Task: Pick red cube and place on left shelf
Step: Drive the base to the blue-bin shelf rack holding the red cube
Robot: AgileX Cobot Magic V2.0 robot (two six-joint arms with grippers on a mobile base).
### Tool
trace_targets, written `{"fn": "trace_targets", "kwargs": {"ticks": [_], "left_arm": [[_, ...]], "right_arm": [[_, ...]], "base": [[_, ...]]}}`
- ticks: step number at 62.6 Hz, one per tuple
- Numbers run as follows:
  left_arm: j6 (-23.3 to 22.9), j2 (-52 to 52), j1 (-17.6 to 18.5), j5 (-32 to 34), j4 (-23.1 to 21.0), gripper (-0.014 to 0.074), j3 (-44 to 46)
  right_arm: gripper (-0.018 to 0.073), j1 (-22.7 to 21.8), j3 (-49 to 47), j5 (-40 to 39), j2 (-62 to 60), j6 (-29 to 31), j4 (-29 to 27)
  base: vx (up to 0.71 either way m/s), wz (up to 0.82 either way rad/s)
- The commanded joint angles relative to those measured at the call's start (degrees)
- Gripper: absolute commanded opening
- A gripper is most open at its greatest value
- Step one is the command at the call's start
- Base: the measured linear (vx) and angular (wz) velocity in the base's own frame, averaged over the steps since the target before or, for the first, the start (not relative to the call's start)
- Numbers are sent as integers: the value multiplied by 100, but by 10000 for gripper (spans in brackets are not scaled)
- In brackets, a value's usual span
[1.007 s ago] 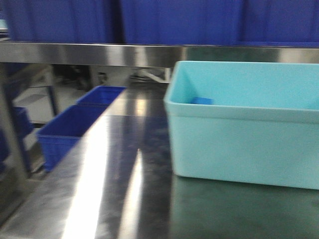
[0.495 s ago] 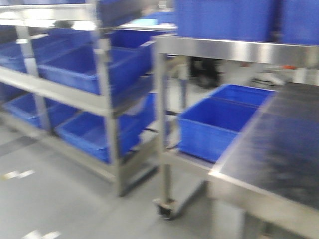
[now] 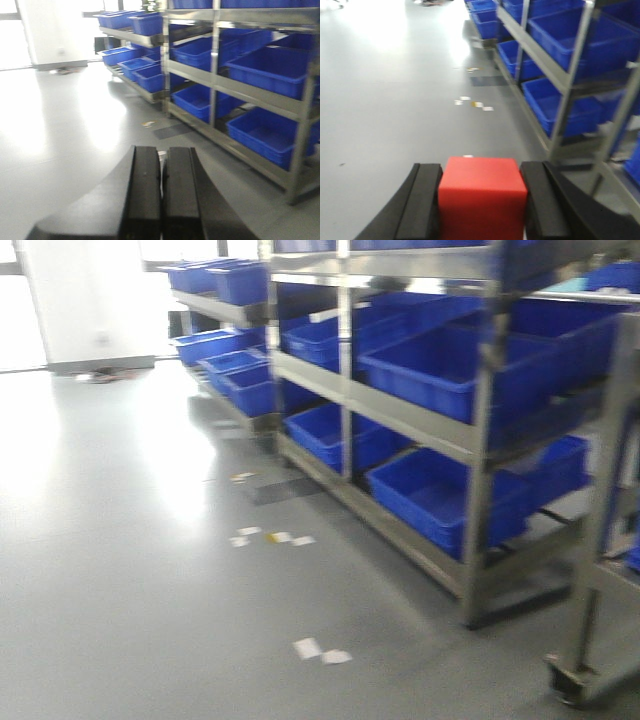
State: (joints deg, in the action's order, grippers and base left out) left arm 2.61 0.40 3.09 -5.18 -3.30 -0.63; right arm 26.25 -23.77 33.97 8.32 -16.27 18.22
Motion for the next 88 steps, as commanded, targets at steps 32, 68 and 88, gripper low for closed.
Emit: {"fn": "trace_targets", "kwargs": {"ticks": [32,68,88], "left_arm": [[-32,84,40,441,-50,90,-136],[-32,84,40,441,-50,90,-136],[-32,84,40,441,-50,90,-136]], "right_arm": [[148,-36,-139,-455,67,28,147],[148,-36,-139,-450,67,28,147],[148,-36,-139,-426,67,28,147]], "base": [[-2,68],[30,36],[52,5]]}}
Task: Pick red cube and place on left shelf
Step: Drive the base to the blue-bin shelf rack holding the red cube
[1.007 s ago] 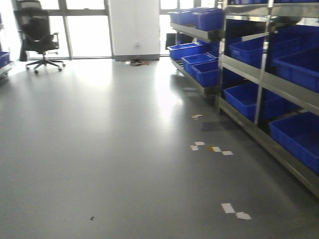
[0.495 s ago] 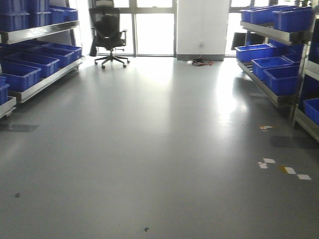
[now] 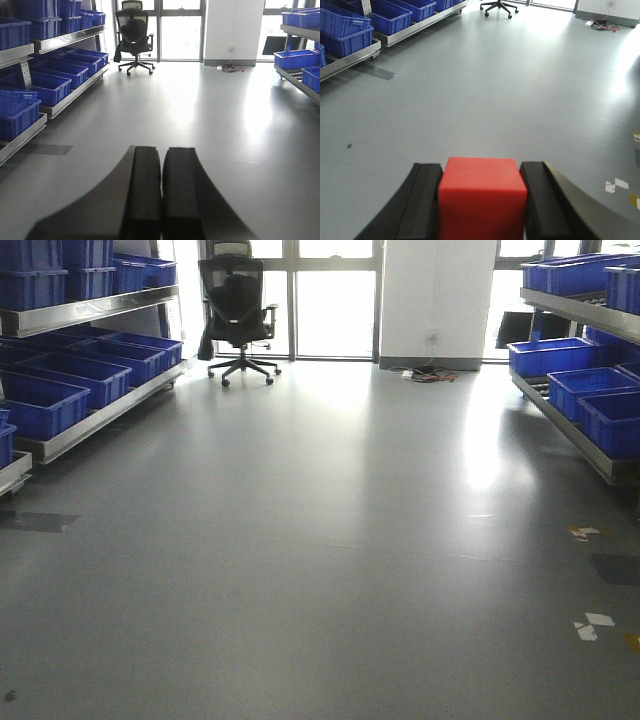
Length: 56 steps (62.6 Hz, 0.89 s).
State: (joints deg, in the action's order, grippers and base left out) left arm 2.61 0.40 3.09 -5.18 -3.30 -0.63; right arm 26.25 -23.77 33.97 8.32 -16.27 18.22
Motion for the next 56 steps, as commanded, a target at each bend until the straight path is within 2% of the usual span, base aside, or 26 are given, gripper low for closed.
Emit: {"fn": "trace_targets", "kwargs": {"ticks": [1,33,56], "left_arm": [[-32,84,40,441,-50,90,-136],[-32,84,40,441,-50,90,-136],[-32,84,40,441,-50,90,-136]], "right_arm": [[148,-36,-139,-426,67,28,147],[148,-36,-139,-412,67,28,147],[148,-36,-139,-412,67,28,147]], "base": [[58,0],[63,7],[70,37]]}}
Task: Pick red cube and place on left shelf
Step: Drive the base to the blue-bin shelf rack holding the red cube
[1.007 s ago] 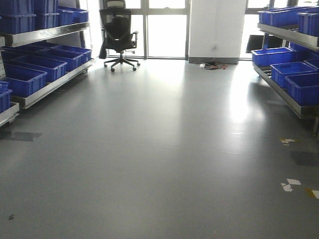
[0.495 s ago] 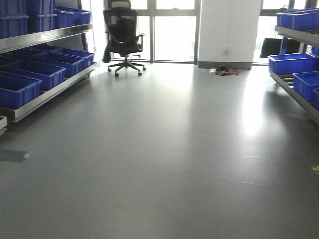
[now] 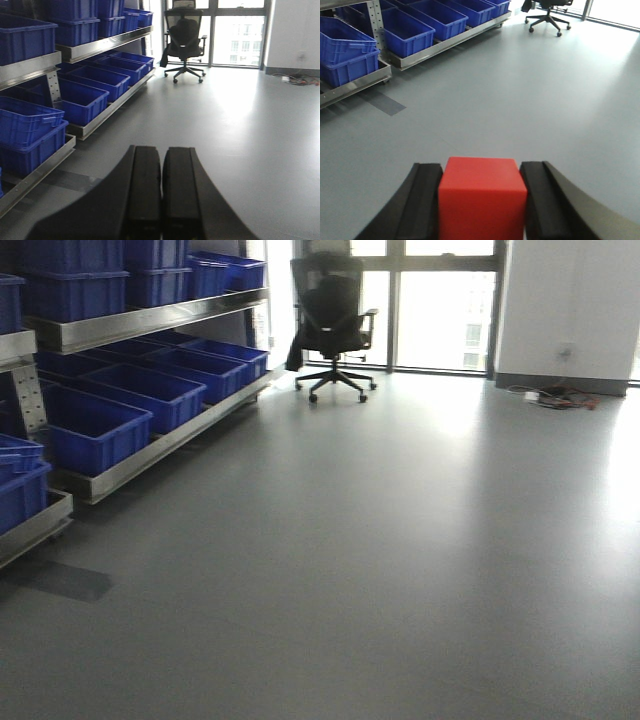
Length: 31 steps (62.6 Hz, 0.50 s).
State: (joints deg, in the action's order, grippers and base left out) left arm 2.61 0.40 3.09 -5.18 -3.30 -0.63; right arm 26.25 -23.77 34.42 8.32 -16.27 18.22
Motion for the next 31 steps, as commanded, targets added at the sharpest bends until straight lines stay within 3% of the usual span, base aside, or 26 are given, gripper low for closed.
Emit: {"fn": "trace_targets", "kwargs": {"ticks": [1,31], "left_arm": [[-32,84,40,441,-50,90,-136],[-32,84,40,441,-50,90,-136]], "right_arm": [[148,-36,-139,-457,67,28,147],[148,-36,-139,-449,67,28,147]], "base": [[72,54],[69,58]]}}
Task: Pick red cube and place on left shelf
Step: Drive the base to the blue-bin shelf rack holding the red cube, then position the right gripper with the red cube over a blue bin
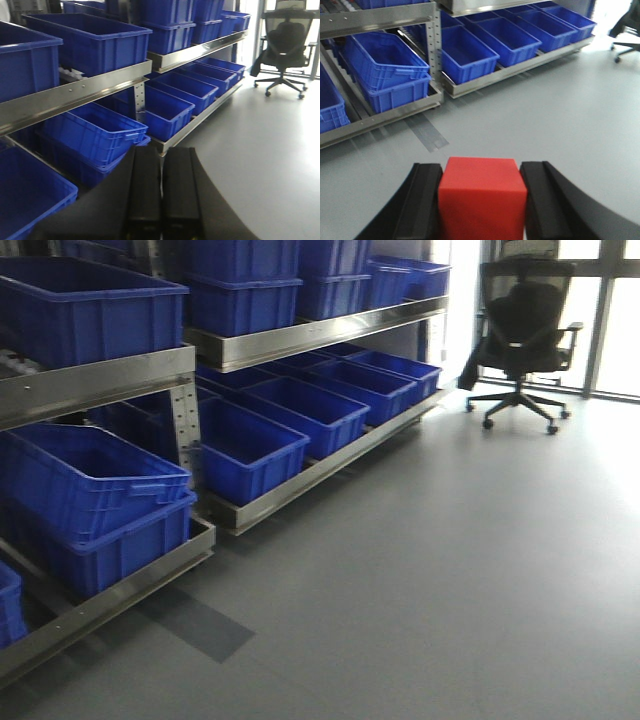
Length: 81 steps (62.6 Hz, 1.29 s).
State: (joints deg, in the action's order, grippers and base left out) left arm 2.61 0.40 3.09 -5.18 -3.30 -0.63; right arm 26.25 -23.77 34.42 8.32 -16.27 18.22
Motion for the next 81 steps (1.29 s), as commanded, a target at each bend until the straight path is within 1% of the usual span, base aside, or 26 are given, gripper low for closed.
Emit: {"fn": "trace_targets", "kwargs": {"ticks": [1,26,65,81], "left_arm": [[-32,84,40,441,-50,90,-136],[-32,84,40,441,-50,90,-136],[-32,84,40,441,-50,90,-136],[-32,84,28,441,-50,90,-136]], "right_arm": [[148,-36,-139,-449,67,28,147],[148,-36,-139,-449,67,28,147],[148,-31,-139,-438,67,28,149],[148,-31,-139,-438,67,28,149]], "base": [[65,59],[58,63],[47,86],[33,29]]}}
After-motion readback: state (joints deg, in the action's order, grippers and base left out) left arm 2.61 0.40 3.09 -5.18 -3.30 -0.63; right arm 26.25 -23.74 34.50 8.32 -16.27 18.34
